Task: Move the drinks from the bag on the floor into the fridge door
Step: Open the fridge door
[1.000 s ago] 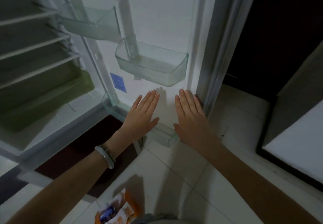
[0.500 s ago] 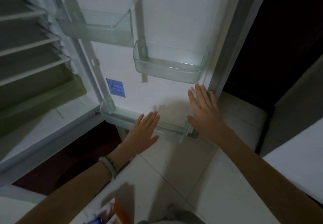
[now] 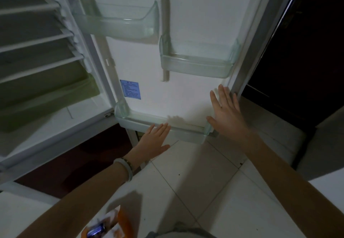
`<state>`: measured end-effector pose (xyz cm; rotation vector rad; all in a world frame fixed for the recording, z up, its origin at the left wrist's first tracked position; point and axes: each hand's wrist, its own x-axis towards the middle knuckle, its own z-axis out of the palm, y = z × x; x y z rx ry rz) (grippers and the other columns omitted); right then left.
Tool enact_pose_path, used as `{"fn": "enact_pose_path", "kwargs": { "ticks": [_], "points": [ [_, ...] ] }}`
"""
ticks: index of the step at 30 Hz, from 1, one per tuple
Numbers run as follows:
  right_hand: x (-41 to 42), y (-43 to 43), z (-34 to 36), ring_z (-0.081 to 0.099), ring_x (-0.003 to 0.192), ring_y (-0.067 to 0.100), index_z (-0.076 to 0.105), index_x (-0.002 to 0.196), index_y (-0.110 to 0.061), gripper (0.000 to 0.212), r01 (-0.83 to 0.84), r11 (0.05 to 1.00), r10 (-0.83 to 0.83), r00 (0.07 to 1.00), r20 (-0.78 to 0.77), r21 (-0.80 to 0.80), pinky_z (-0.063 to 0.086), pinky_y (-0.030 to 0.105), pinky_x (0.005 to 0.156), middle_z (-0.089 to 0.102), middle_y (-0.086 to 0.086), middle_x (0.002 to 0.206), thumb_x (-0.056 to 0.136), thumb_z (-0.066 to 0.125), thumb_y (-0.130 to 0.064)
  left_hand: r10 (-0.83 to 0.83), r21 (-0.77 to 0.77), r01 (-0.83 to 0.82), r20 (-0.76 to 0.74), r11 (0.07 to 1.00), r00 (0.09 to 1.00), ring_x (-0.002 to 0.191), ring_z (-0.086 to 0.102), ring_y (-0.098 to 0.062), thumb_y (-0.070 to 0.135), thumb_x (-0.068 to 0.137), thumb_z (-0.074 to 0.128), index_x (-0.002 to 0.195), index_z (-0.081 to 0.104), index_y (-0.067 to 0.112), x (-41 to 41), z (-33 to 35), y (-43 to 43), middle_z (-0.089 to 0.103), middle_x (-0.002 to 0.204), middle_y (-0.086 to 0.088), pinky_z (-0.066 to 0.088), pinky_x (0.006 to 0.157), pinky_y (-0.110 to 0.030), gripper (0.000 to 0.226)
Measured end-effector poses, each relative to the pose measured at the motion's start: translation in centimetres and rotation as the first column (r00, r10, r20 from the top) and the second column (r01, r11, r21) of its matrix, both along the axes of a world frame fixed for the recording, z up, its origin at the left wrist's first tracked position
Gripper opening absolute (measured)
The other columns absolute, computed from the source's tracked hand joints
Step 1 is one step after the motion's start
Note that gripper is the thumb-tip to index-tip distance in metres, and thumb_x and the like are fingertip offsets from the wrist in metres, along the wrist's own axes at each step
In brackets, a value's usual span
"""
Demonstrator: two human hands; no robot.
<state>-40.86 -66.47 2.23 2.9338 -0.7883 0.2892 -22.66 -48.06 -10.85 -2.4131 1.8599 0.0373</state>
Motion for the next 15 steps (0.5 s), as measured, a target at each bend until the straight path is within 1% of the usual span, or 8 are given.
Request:
{"fn": "enact_pose_path", "kwargs": {
  "ticks": [2,4,6,8,10,15],
  "points": [
    [0.4,-1.1,-0.2,-0.009,0.143,0.032,0.008,0.146,-0.008,0.081,0.007,1.000,-0.007,1.000,-0.009,0.014,-0.005,0.050,0.115,-0.004,0.022,0.155,0.086,0.056,-0.033,0.034,0.008,-0.034,-0.023,0.999,0.999,0.142,0.018,-0.024,0.060,0.078,0.002,0.147,0.012,0.007,0.3,-0.4,-0.5,0.015,0.155,-0.010,0.010,0.114,-0.046,0.087],
    [0.7,-2.3,-0.3,-0.010,0.143,0.030,0.008,0.146,-0.008,0.081,0.019,0.999,-0.018,1.000,-0.023,0.029,-0.007,0.048,0.114,-0.005,0.021,0.155,0.086,0.056,-0.034,0.075,-0.032,-0.075,-0.011,0.997,0.997,0.141,0.020,-0.026,0.059,0.082,0.008,0.146,0.015,0.006,0.3,-0.6,-1.2,0.018,0.154,-0.011,0.013,0.113,-0.047,0.084],
    [0.9,-3.1,-0.4,-0.011,0.143,0.029,0.007,0.146,-0.008,0.081,0.017,0.999,-0.016,0.999,-0.036,0.041,-0.007,0.047,0.113,-0.006,0.021,0.155,0.086,0.056,-0.035,0.094,-0.016,-0.094,0.009,0.995,0.996,0.143,0.009,-0.023,0.058,0.091,0.020,0.147,0.005,0.007,0.2,-0.7,-2.0,0.008,0.156,-0.009,0.007,0.114,-0.045,0.078],
    [1.0,-3.6,-0.8,-0.012,0.143,0.027,0.007,0.146,-0.008,0.081,0.012,0.998,-0.009,0.999,-0.045,0.062,-0.006,0.047,0.114,-0.007,0.020,0.155,0.086,0.056,-0.034,0.112,0.037,-0.112,0.010,0.993,0.994,0.144,-0.001,-0.022,0.058,0.093,0.027,0.147,-0.005,0.008,0.0,-0.9,-2.8,-0.003,0.157,-0.008,0.002,0.115,-0.043,0.080],
    [1.2,-3.7,-1.2,-0.011,0.143,0.026,0.008,0.146,-0.009,0.081,-0.005,0.997,0.008,0.999,-0.039,0.076,-0.005,0.047,0.114,-0.007,0.019,0.155,0.086,0.057,-0.033,0.130,0.058,-0.131,0.023,0.990,0.991,0.144,-0.004,-0.024,0.060,0.092,0.027,0.146,-0.009,0.006,-0.3,-1.1,-3.6,-0.006,0.157,-0.011,0.001,0.116,-0.043,0.084],
    [1.6,-4.2,-1.7,-0.010,0.143,0.028,0.007,0.146,-0.009,0.081,-0.047,0.995,0.050,0.998,-0.038,0.090,-0.006,0.047,0.114,-0.006,0.019,0.155,0.086,0.057,-0.034,0.169,0.078,-0.168,-0.005,0.983,0.986,0.143,-0.008,-0.024,0.061,0.091,0.028,0.146,-0.011,0.006,-0.3,-1.2,-5.0,-0.010,0.156,-0.011,-0.002,0.115,-0.043,0.087]
  ]
}}
